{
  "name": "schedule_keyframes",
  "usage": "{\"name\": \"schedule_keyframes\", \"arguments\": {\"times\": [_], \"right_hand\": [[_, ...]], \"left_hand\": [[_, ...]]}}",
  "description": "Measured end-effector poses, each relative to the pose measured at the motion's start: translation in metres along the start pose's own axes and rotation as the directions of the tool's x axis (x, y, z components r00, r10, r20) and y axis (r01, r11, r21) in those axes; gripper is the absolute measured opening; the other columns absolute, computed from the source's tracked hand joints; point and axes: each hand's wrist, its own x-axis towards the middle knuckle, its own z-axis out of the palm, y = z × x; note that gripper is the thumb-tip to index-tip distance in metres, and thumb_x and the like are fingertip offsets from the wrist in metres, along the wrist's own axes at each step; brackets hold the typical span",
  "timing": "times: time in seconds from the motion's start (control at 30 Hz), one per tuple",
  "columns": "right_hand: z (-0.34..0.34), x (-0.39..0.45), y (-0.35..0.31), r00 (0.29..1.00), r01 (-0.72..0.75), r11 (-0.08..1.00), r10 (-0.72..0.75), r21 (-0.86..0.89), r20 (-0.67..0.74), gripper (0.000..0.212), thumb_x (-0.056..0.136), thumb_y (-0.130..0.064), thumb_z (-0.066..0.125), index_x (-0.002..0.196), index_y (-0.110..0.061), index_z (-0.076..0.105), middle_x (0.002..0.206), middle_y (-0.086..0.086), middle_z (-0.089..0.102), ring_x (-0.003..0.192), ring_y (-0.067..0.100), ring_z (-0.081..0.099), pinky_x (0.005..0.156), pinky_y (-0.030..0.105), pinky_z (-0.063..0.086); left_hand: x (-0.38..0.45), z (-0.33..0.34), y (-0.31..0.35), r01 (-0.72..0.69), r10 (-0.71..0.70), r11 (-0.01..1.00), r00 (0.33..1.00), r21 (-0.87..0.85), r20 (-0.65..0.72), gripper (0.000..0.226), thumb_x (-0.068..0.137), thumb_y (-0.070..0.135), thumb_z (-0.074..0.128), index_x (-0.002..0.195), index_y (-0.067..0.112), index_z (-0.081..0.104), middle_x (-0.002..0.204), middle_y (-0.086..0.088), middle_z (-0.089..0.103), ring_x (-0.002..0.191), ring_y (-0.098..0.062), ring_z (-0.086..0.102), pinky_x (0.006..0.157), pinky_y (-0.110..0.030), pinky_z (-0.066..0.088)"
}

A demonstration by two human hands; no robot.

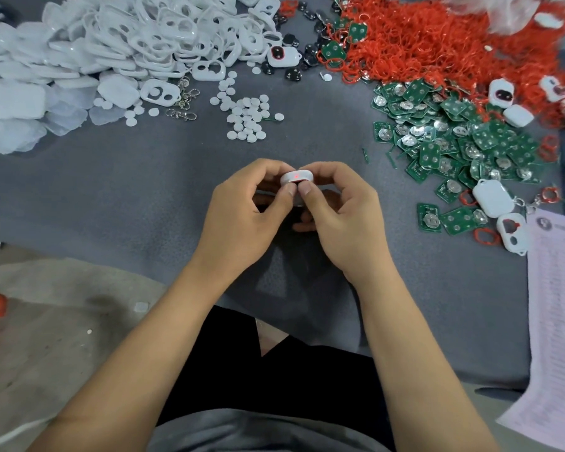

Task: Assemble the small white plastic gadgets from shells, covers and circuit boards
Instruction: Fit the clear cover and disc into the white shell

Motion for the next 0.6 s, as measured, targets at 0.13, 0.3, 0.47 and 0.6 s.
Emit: {"name": "schedule_keyframes", "arguments": {"times": [0.13, 0.3, 0.47, 0.6], "right_hand": [[0.0014, 0.0017, 0.0010, 1.000, -0.005, 0.999, 0.005, -0.042, -0.011, 0.012, 0.102, -0.007, 0.061, 0.105, -0.014, 0.070, 0.094, -0.001, 0.072, 0.083, 0.010, 0.074, 0.060, 0.026, 0.060], [0.0029, 0.0035, 0.0008, 0.998, -0.011, 1.000, 0.010, -0.017, -0.056, 0.012, 0.100, -0.011, 0.065, 0.107, -0.013, 0.074, 0.087, -0.005, 0.074, 0.076, 0.008, 0.073, 0.055, 0.029, 0.061], [-0.0014, 0.0041, -0.0002, 0.998, -0.050, 0.998, 0.052, 0.049, -0.042, 0.019, 0.101, -0.011, 0.065, 0.119, -0.014, 0.072, 0.084, -0.001, 0.073, 0.063, 0.009, 0.064, 0.053, 0.029, 0.058], [-0.0013, 0.0029, -0.0005, 0.999, -0.044, 0.998, 0.043, 0.044, 0.025, 0.023, 0.100, -0.011, 0.067, 0.122, -0.015, 0.070, 0.089, 0.005, 0.075, 0.065, 0.012, 0.067, 0.055, 0.031, 0.059]], "left_hand": [[0.0023, -0.0002, 0.0001, 0.013, -0.013, 1.000, 1.000, 0.025, 0.001, 0.012, 0.100, 0.016, 0.067, 0.111, 0.015, 0.073, 0.101, 0.014, 0.075, 0.093, -0.001, 0.072, 0.084, -0.018, 0.055], [0.0024, 0.0006, 0.0015, 0.028, -0.028, 1.000, 1.000, 0.006, -0.003, 0.017, 0.102, 0.017, 0.065, 0.117, 0.016, 0.074, 0.104, 0.014, 0.075, 0.096, 0.002, 0.071, 0.084, -0.013, 0.052], [0.0026, -0.0036, 0.0013, 0.043, -0.045, 0.993, 0.999, -0.106, -0.021, 0.020, 0.102, 0.022, 0.067, 0.119, 0.014, 0.072, 0.104, 0.010, 0.077, 0.094, -0.004, 0.073, 0.082, -0.017, 0.055], [0.0036, -0.0048, -0.0024, 0.089, -0.102, 0.974, 0.993, -0.206, -0.053, 0.022, 0.103, 0.020, 0.066, 0.122, 0.008, 0.069, 0.105, 0.002, 0.078, 0.094, -0.011, 0.076, 0.082, -0.032, 0.062]]}}
